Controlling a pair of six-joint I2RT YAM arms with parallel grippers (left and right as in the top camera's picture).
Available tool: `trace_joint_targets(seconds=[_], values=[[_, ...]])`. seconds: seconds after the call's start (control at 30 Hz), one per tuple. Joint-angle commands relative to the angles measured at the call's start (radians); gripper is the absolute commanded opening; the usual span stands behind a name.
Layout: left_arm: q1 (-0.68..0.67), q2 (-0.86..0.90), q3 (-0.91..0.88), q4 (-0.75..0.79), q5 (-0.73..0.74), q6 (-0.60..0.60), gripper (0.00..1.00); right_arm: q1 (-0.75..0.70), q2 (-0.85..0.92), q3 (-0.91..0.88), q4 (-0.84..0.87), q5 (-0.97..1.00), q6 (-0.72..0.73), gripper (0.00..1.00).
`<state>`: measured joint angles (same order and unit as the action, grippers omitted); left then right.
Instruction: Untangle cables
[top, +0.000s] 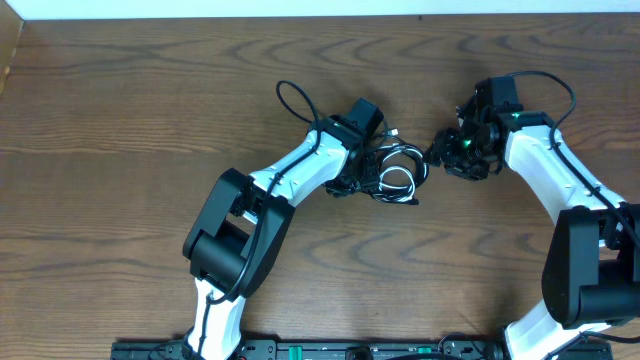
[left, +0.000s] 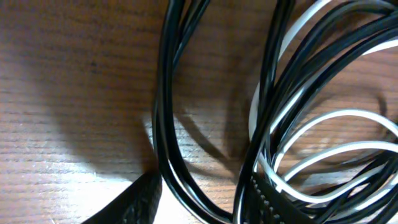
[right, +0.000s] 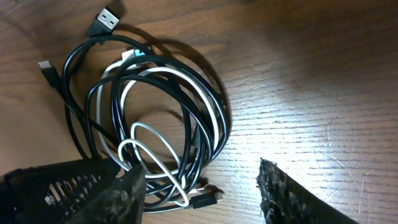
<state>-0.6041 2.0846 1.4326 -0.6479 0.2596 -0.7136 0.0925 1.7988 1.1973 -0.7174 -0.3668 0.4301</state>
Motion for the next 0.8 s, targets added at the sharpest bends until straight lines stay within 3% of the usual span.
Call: trace_joint_targets(seconds=[0.0, 0.33, 0.37, 0.43, 0.6, 0.77], values=[[0.002, 0.010, -0.036, 0.011, -0.018, -0.018, 0.42, 0.001, -0.013, -0.001, -0.001, 0.002, -0.020, 0.55], [-0.038, 0.068, -0.038, 0.058, -0.172, -0.018, 0.37, 0.001, -0.013, -0.001, -0.005, 0.002, -0.020, 0.56], [-0.042, 0.075, -0.038, 0.060, -0.188, -0.018, 0.34, 0.001, -0.013, -0.001, -0.005, 0.002, -0.020, 0.57], [-0.043, 0.080, -0.038, 0.063, -0.208, -0.017, 0.08, 0.001, -0.013, -0.001, -0.005, 0.002, -0.020, 0.57], [-0.029, 0.053, -0.022, 0.057, -0.226, 0.029, 0.07, 0.001, -0.013, -0.001, -0.005, 0.002, -0.023, 0.56], [0.005, -0.088, 0.018, 0.016, -0.198, 0.185, 0.07, 0.000, -0.023, 0.003, 0.017, 0.012, -0.097, 0.49]])
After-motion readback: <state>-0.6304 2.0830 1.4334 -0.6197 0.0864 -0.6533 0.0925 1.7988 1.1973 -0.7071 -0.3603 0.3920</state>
